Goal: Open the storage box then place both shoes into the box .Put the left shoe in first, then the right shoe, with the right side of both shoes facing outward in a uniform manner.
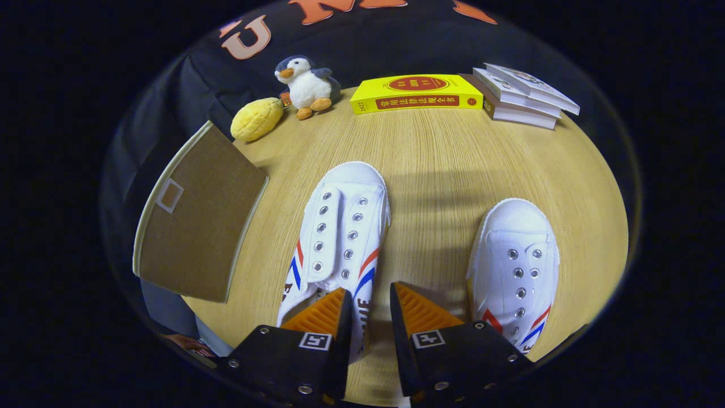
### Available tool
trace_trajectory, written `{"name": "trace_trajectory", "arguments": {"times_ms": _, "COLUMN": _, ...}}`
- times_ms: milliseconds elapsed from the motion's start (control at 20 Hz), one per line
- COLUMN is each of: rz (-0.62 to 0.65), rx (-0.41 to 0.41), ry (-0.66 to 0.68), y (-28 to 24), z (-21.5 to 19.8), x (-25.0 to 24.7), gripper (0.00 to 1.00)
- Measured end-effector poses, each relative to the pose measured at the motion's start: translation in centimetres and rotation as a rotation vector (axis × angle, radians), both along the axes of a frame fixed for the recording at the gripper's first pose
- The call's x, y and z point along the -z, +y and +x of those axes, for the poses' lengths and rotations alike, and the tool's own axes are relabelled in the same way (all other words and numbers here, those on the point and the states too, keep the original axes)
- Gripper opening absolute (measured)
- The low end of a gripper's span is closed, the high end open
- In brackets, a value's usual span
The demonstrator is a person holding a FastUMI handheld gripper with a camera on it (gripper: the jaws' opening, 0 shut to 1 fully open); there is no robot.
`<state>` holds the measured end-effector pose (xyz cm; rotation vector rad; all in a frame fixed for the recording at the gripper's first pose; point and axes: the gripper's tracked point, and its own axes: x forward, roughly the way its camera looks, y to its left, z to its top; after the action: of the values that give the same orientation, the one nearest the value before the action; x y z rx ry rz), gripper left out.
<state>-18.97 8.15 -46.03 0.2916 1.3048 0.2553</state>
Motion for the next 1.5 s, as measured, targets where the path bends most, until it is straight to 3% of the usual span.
{"name": "trace_trajectory", "arguments": {"times_ms": 150, "rz": 0.025, "rx": 0.059, "ry": 0.035, "y": 0.2, "z": 0.1, "x": -0.2, "gripper": 0.06}}
{"name": "trace_trajectory", "arguments": {"times_ms": 250, "rz": 0.070, "rx": 0.078, "ry": 0.066, "y": 0.9, "z": -0.2, "x": -0.7, "gripper": 0.01}}
{"name": "trace_trajectory", "arguments": {"times_ms": 600, "rz": 0.218, "rx": 0.218, "ry": 0.002, "y": 3.5, "z": 2.8, "x": -4.4, "gripper": 0.00}}
{"name": "trace_trajectory", "arguments": {"times_ms": 700, "rz": 0.244, "rx": 0.219, "ry": -0.028, "y": 3.9, "z": 3.8, "x": -6.0, "gripper": 0.00}}
{"name": "trace_trajectory", "arguments": {"times_ms": 1050, "rz": 0.261, "rx": 0.132, "ry": -0.166, "y": 7.7, "z": 8.4, "x": -14.6, "gripper": 0.00}}
{"name": "trace_trajectory", "arguments": {"times_ms": 1300, "rz": 0.318, "rx": 0.045, "ry": -0.204, "y": 14.1, "z": 10.3, "x": -19.9, "gripper": 0.00}}
{"name": "trace_trajectory", "arguments": {"times_ms": 1500, "rz": 0.336, "rx": -0.043, "ry": -0.184, "y": 19.9, "z": 9.9, "x": -21.1, "gripper": 0.00}}
